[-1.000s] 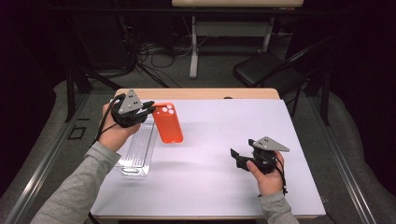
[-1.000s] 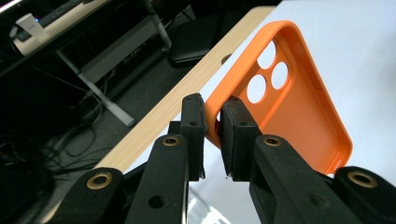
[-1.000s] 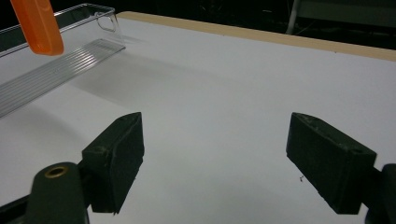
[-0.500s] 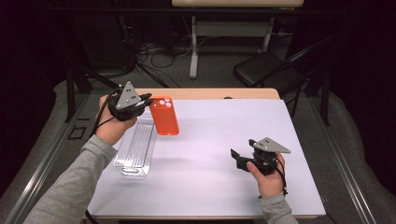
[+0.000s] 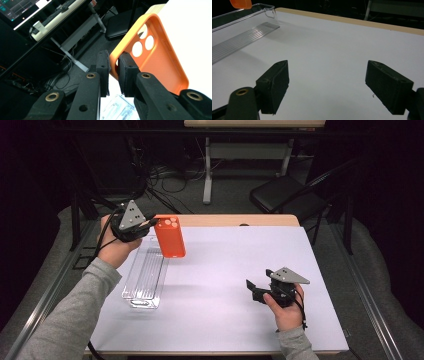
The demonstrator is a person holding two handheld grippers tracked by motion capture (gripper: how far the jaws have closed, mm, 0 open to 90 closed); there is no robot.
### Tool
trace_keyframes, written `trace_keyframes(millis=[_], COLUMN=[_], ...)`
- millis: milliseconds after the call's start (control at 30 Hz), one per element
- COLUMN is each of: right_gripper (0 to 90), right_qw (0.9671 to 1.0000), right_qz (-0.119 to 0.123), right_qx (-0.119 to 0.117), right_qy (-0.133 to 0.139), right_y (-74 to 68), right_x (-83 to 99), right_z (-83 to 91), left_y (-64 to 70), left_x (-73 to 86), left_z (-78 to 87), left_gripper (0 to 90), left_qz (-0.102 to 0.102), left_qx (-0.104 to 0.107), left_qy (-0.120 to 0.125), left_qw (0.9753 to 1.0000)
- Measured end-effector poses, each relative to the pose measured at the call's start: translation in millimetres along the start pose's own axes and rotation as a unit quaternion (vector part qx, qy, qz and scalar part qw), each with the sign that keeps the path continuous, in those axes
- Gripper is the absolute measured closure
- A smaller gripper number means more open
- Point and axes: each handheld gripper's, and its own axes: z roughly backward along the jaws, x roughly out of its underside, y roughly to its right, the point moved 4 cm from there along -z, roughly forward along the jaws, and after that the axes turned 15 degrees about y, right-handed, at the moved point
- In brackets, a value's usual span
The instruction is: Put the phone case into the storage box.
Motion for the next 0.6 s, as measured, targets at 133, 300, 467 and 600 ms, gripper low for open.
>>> trace_keyframes(millis=[133, 300, 467, 600], right_gripper=[19.0, 19.0, 19.0, 19.0], right_qw=[1.0, 1.0, 1.0, 1.0], right_qz=[-0.002, -0.001, 0.003, 0.006], right_qx=[0.002, 0.002, 0.004, 0.004], right_qy=[0.0, -0.001, -0.002, -0.002], right_y=[0.7, 0.7, 1.0, 0.9], right_x=[0.2, 0.4, 1.3, 1.6], right_z=[-0.3, -0.6, -0.9, -1.3], left_y=[-7.1, -15.3, -22.1, -26.9], left_x=[4.2, 7.4, 7.9, 10.1], left_z=[-0.3, 0.4, 1.1, 1.2], left_gripper=[80.1, 80.1, 80.0, 80.0], left_qz=[-0.002, -0.016, -0.023, -0.029], left_qx=[-0.004, -0.013, -0.016, -0.021], left_qy=[-0.002, -0.012, -0.009, -0.012], left_qw=[1.0, 0.9997, 0.9996, 0.9993])
